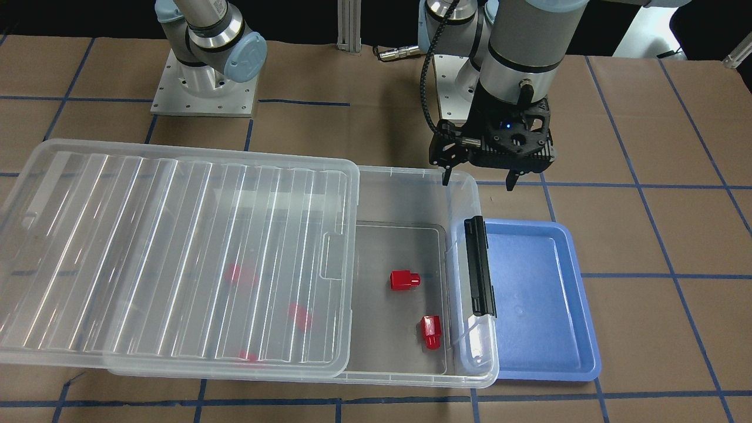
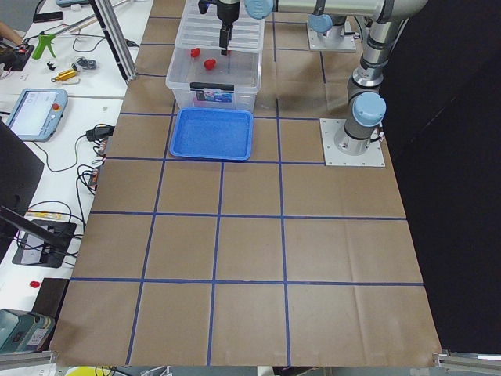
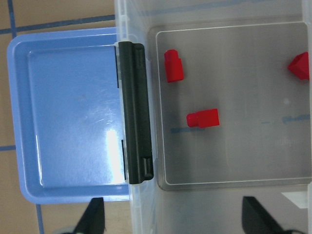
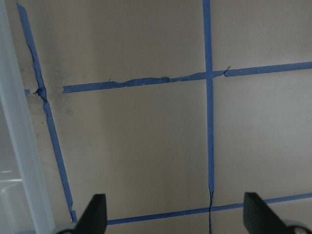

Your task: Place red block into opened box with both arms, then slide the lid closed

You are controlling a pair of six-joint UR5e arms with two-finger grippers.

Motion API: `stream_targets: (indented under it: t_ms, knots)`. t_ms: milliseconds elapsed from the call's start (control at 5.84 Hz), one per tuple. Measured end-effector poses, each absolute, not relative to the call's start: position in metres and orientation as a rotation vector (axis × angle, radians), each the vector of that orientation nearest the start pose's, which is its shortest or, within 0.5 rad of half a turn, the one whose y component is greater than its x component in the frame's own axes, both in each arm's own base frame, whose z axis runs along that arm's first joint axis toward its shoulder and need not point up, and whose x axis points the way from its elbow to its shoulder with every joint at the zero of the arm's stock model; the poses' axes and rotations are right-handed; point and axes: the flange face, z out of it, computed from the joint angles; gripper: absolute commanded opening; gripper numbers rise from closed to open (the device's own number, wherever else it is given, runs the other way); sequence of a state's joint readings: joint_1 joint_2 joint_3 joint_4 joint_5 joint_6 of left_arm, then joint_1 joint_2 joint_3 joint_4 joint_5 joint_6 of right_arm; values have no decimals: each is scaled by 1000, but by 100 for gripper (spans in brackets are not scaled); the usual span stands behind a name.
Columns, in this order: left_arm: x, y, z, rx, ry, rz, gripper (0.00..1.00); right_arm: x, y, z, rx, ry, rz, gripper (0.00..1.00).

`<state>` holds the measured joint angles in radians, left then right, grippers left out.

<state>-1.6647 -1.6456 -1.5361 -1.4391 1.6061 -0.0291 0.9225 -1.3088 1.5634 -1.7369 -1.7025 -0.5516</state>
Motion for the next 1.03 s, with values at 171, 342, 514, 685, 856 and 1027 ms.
stream_targets:
  t_ms: [171, 342, 514, 685, 856, 1027]
  knots:
    - [-166, -512, 486, 14, 3110, -140, 98, -249, -533, 355, 149, 3152, 222, 100]
    - [-157, -510, 488, -24, 3114, -130, 98, -243, -529, 345, 169, 3127, 231, 100]
    - [-150, -510, 489, -39, 3117, -123, 98, -236, -526, 341, 216, 3115, 240, 100]
    - [-147, -509, 489, -40, 3118, -120, 98, -231, -525, 341, 257, 3111, 244, 100]
    - [-145, -508, 489, -40, 3118, -119, 98, -223, -527, 340, 262, 3102, 241, 100]
    - [-145, -508, 488, -39, 3118, -118, 98, -212, -531, 340, 246, 3090, 236, 100]
